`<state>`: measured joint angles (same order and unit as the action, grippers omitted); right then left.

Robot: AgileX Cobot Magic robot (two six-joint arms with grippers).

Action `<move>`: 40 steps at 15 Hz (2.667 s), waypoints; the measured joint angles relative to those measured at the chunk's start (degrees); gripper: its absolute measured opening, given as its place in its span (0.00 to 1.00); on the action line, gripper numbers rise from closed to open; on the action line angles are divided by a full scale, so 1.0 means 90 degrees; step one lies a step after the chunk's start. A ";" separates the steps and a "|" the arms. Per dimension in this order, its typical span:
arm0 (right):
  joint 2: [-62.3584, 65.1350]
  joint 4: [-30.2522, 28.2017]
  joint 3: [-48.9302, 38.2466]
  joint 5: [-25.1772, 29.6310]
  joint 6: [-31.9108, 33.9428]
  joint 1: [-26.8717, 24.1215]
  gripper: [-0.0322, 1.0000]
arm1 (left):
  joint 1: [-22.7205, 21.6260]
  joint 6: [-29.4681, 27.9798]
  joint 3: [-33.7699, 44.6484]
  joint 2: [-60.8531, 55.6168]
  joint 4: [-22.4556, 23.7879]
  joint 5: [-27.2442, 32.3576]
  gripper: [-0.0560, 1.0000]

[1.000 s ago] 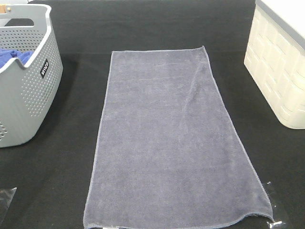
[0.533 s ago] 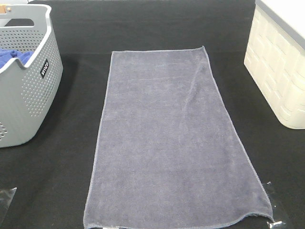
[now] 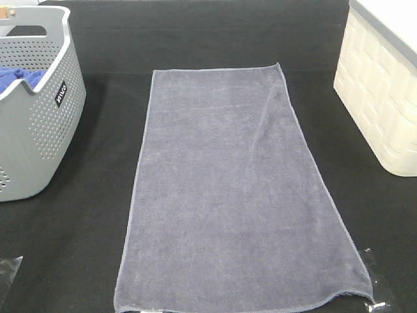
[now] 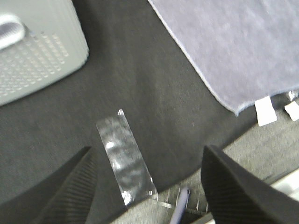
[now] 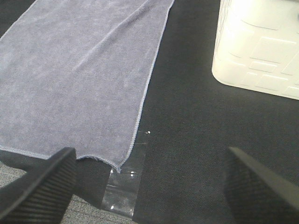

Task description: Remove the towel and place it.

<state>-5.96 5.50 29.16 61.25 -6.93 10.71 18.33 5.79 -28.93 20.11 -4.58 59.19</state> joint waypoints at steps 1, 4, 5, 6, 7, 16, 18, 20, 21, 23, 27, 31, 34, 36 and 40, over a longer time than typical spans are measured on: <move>0.0000 0.0000 0.0000 0.0000 0.0000 0.0000 0.80 | 0.0000 0.0025 0.0032 0.0000 0.0000 0.0032 0.64; 0.0000 0.0000 0.0000 0.0000 0.0000 0.0000 0.80 | 0.0000 0.0166 0.0032 0.0000 -0.0134 0.0057 0.64; 0.0000 0.0000 0.0000 0.0000 0.0000 0.0000 0.80 | 0.0000 0.0261 0.0032 0.0000 -0.0191 0.0064 0.64; 0.0000 0.0000 0.0000 0.0000 0.0000 0.0000 0.80 | 0.0000 0.0306 0.0032 0.0000 -0.0242 0.0070 0.64; 0.0000 0.0000 0.0000 0.0000 0.0000 0.0000 0.80 | 0.0000 0.0331 0.0032 0.0000 -0.0255 0.0076 0.64; 0.0000 0.0000 0.0000 0.0000 0.0000 0.0000 0.80 | 0.0000 0.0357 0.0032 0.0000 -0.0261 0.0083 0.64; 0.0095 0.0000 0.0000 0.0000 0.0000 0.0000 0.80 | -0.0236 0.0363 0.0032 -0.0286 -0.0286 0.0083 0.64; 0.0369 0.0006 -0.0013 0.0000 0.0000 -0.0045 0.80 | -0.0770 0.0376 0.0032 -0.0885 -0.0286 0.0083 0.64; 0.0579 0.0000 -0.0019 0.0006 0.0000 -0.0216 0.80 | -0.1038 0.0376 0.0032 -0.1267 -0.0286 0.0083 0.64; 0.0681 0.0000 -0.0019 0.0000 0.0000 -0.0681 0.80 | -0.1426 0.0376 0.0032 -0.1897 -0.0286 0.0083 0.64; 0.0707 0.0000 -0.0019 0.0000 0.0000 -0.1101 0.80 | -0.1713 0.0376 0.0032 -0.2254 -0.0293 0.0102 0.64; 0.0707 0.0000 -0.0019 0.0000 0.0000 -0.1101 0.80 | -0.1744 0.0376 0.0032 -0.2254 -0.0293 0.0102 0.64; 0.0707 0.0000 -0.0019 0.0000 0.0000 -0.1101 0.80 | -0.1744 0.0376 0.0032 -0.2254 -0.0293 0.0102 0.64; 0.0707 0.0000 -0.0019 0.0000 0.0000 -0.1101 0.80 | -0.1744 0.0376 0.0032 -0.2254 -0.0293 0.0102 0.64; 0.0707 0.0000 -0.0019 0.0000 0.0000 -0.1101 0.80 | -0.1744 0.0376 0.0032 -0.2254 -0.0293 0.0102 0.64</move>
<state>0.40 5.50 28.99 61.25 -6.93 0.80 2.64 9.17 -28.65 -0.17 -7.22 60.10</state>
